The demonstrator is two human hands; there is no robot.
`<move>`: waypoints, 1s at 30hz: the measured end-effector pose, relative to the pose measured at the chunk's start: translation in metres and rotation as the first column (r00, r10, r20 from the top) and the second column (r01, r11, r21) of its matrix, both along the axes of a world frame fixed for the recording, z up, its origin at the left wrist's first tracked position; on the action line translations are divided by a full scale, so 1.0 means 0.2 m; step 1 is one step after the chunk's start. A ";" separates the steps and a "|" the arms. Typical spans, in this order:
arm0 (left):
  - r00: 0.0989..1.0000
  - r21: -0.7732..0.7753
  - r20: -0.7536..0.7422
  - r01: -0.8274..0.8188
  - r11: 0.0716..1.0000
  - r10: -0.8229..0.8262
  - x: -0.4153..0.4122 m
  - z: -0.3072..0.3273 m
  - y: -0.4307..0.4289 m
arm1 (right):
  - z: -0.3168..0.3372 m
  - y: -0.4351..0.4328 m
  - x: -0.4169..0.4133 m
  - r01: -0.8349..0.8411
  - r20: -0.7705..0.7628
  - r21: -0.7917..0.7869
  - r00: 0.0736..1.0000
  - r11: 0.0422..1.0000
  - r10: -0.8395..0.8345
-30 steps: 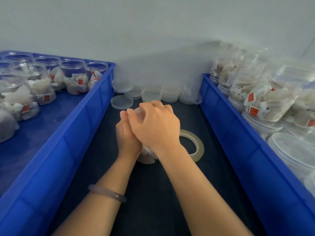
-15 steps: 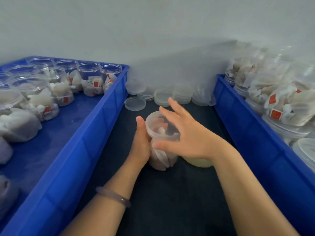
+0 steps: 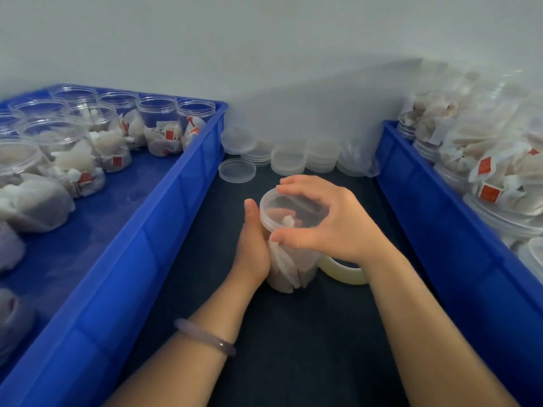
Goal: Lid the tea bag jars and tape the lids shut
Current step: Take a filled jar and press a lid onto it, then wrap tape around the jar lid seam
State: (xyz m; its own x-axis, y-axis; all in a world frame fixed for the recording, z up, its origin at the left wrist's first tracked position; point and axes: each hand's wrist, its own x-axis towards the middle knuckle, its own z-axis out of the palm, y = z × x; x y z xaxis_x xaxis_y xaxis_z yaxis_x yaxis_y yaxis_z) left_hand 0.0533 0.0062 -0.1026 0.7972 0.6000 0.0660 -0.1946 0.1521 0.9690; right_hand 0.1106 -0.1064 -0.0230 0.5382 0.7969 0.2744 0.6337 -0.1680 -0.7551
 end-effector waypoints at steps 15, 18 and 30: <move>0.914 0.228 -0.082 -0.372 0.900 0.398 0.01 0.02 0.05 | -0.20 -0.19 0.10 0.388 0.120 -0.468 0.918 0.794 -0.378; 0.805 0.429 0.157 -0.577 0.695 0.572 -0.06 0.05 0.02 | -0.25 -0.26 0.08 0.295 0.190 -0.683 0.955 0.668 -0.227; 0.962 0.622 -0.145 0.270 0.735 -0.230 -0.25 0.03 -0.18 | -0.25 -0.35 -0.14 0.087 -0.190 0.048 0.979 0.995 -0.076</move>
